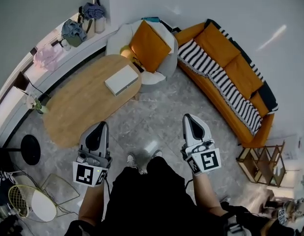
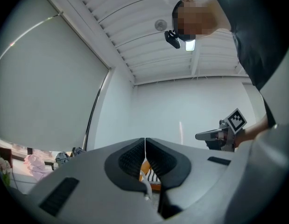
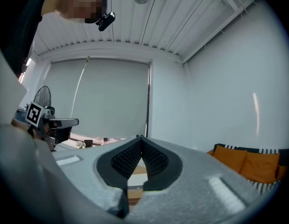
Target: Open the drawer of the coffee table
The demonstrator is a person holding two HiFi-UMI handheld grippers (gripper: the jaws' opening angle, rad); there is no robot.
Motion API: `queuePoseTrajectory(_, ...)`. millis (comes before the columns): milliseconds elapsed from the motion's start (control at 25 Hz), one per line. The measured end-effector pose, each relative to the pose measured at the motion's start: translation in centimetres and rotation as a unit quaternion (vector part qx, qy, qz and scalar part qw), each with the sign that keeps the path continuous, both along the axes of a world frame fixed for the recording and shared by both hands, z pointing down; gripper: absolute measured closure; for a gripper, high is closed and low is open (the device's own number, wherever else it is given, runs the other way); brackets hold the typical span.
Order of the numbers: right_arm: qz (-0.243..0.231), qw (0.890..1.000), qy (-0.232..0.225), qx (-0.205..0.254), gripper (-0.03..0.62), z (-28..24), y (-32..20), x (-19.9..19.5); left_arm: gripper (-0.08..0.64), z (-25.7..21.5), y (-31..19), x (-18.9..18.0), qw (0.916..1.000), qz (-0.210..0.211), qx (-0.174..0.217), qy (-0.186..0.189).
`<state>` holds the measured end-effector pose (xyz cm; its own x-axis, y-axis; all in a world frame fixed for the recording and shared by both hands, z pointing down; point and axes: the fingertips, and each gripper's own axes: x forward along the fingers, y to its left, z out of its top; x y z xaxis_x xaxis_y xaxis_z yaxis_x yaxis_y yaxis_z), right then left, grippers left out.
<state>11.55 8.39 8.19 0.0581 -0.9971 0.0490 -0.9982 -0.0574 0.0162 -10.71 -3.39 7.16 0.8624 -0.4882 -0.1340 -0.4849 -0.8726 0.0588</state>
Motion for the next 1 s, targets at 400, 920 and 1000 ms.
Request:
queuePoseTrajectory(400, -0.071, 0.997, 0.006, 0.030, 0.588, -1.3, -5.3, 6.7, 0.549, -2.7, -1.3, 5.9, 0.9981, -0.058, 0.023, 0.008)
queuePoseTrajectory(920, -0.174, 0.985, -0.015, 0.001, 0.588, 1.8, -10.7, 8.5, 0.549, -1.6, -1.8, 7.0, 0.9895, -0.143, 0.019, -0.001)
queuePoseTrajectory(1000, -0.187, 0.982, -0.015, -0.008, 0.588, 2.4, -11.9, 7.4, 0.549, -1.1, -2.3, 6.2, 0.9883, -0.152, 0.013, -0.001)
